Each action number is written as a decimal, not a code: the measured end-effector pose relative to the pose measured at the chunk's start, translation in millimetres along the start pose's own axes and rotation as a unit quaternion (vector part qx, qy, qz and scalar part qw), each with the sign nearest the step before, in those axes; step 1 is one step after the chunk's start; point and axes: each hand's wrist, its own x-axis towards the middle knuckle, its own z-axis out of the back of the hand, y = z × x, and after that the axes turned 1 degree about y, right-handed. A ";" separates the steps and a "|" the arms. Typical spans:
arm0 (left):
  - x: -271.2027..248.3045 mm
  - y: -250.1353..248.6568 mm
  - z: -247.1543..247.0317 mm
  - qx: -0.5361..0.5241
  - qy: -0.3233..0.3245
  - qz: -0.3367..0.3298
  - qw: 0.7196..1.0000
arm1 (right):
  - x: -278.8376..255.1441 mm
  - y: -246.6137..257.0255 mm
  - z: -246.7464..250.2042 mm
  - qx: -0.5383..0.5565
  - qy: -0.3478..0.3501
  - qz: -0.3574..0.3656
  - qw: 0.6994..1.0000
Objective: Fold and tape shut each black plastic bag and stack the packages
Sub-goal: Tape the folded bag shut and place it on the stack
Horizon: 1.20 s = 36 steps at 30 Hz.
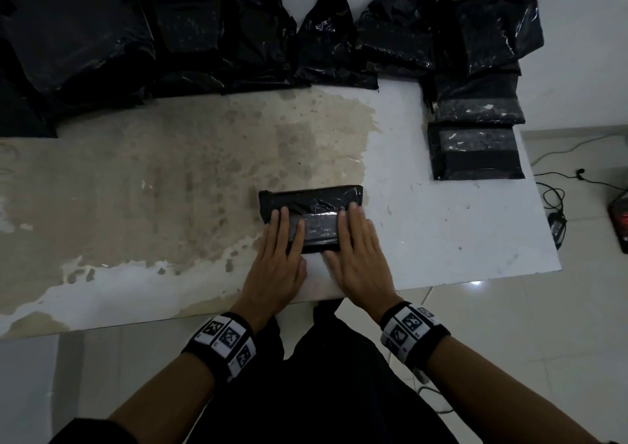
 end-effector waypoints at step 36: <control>30.7 -21.3 4.9 -0.196 -0.073 0.297 0.932 | 26.9 22.2 -8.9 0.120 -0.056 -0.281 0.950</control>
